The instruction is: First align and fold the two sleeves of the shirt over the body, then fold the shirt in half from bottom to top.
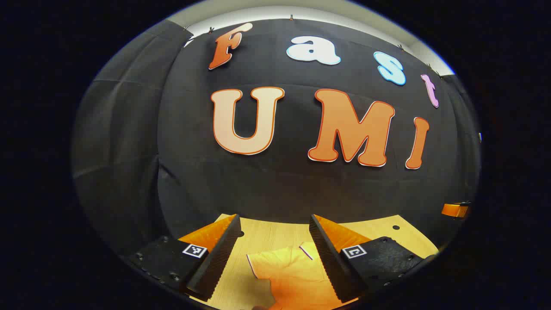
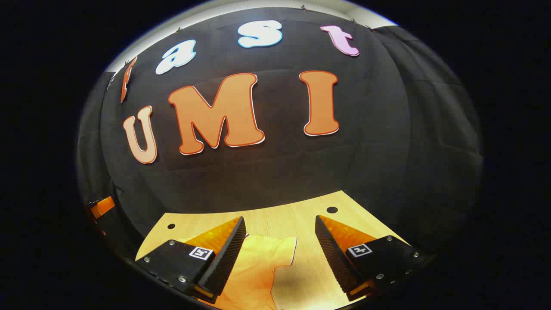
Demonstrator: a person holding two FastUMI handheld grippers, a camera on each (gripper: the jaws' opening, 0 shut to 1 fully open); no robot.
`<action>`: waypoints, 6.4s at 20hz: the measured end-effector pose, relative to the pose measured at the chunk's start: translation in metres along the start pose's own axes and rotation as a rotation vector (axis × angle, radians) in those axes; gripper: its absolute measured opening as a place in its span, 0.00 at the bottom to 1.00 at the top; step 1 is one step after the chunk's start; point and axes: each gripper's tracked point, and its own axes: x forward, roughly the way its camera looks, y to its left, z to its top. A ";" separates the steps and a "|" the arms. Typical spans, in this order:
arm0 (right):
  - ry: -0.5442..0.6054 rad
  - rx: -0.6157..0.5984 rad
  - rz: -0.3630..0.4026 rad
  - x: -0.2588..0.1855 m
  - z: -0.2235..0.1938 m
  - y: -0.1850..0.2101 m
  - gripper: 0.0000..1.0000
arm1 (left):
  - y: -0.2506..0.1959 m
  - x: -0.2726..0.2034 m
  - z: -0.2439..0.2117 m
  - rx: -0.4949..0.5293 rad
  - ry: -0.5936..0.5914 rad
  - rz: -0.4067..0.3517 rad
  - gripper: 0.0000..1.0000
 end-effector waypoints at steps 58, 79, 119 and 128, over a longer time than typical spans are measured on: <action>1.047 -0.058 -0.122 0.210 -0.291 -0.042 0.99 | 0.077 0.082 -0.076 0.033 0.196 0.120 0.98; 0.860 -0.078 -0.048 0.193 -0.217 0.006 0.00 | 0.090 0.067 -0.066 0.018 0.176 0.091 0.98; 0.697 -0.143 0.414 0.139 -0.213 0.254 0.99 | 0.151 0.051 -0.103 -0.042 0.284 0.071 0.98; 0.495 -0.151 0.363 0.136 -0.127 0.216 0.98 | 0.116 0.093 -0.147 -0.066 0.413 0.019 0.98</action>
